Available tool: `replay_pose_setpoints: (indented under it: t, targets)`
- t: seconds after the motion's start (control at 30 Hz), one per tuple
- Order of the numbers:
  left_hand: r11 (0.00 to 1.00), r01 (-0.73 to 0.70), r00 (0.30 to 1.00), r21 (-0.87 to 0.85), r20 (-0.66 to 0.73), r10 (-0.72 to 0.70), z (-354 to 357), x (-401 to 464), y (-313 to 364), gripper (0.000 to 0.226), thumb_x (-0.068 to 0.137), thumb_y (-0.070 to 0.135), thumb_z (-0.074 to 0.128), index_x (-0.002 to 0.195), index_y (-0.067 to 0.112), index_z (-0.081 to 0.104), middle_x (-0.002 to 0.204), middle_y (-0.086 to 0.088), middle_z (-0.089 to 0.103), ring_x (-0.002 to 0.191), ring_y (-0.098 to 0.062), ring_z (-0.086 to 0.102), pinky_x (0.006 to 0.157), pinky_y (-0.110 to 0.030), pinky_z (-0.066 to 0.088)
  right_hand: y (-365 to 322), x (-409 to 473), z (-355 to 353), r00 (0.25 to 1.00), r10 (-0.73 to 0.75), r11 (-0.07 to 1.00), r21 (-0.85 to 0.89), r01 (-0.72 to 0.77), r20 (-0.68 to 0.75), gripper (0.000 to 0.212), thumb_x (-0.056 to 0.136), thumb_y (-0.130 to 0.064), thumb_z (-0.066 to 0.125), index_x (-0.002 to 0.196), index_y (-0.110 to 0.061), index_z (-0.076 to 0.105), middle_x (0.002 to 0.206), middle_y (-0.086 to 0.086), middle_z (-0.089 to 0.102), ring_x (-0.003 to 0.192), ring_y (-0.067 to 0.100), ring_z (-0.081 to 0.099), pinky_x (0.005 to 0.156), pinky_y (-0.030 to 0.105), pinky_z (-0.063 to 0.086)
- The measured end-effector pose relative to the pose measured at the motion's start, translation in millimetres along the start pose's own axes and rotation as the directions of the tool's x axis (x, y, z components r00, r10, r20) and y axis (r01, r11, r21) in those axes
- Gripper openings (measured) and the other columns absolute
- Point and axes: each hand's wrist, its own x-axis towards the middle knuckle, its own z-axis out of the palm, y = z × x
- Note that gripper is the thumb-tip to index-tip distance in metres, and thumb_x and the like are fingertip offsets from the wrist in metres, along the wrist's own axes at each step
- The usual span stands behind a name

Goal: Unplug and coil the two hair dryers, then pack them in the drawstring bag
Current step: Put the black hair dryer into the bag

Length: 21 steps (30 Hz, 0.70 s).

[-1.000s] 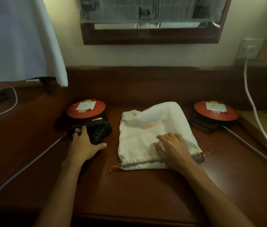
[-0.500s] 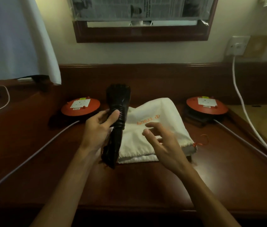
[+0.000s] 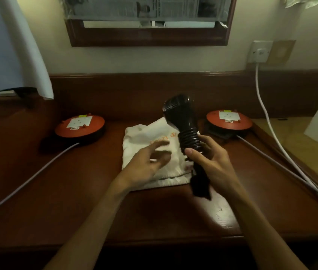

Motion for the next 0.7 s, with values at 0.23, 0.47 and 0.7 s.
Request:
replay_pose_setpoints:
  t: [0.23, 0.47, 0.7]
  targets:
    - [0.804, 0.123, 0.991, 0.582, -0.026, -0.133, 6.0, 13.1, -42.9, 0.034, 0.084, 0.046, 0.079, 0.105, 0.021, 0.068, 0.105, 0.003, 0.051, 0.101, -0.014, 0.052, 0.073, -0.023, 0.041, -3.6, -13.0, -47.9, 0.980, 0.090, 0.992, 0.076, -0.105, 0.178, 0.045, 0.069, -0.035, 0.080, 0.114, -0.038, 0.073, 0.111, 0.003, 0.074, 0.090, 0.028, 0.073, 0.067, 0.035, 0.059]
    - [0.945, 0.112, 0.987, 0.308, 0.077, -0.142, -33.3, 50.6, -23.1, 0.008, 0.088, 0.029, 0.079, 0.090, 0.034, 0.073, 0.094, 0.007, 0.074, 0.093, -0.015, 0.068, 0.086, -0.041, 0.058, -4.9, -22.8, -70.4, 0.892, 0.186, 0.974, 0.042, -0.223, 0.413, 0.056, 0.074, -0.025, 0.077, 0.128, -0.014, 0.067, 0.106, 0.016, 0.071, 0.079, 0.035, 0.068, 0.065, 0.038, 0.057]
    - [0.999, -0.018, 0.997, -0.037, -0.081, 0.015, -33.9, 52.8, 4.1, 0.022, 0.098, 0.020, 0.067, 0.109, 0.005, 0.078, 0.095, -0.001, 0.077, 0.087, -0.005, 0.073, 0.073, -0.020, 0.055, 3.2, -21.9, -58.2, 0.790, 0.287, 0.958, -0.180, -0.224, 0.541, 0.056, 0.084, -0.020, 0.079, 0.137, -0.023, 0.062, 0.107, 0.021, 0.070, 0.079, 0.036, 0.064, 0.074, 0.051, 0.050]
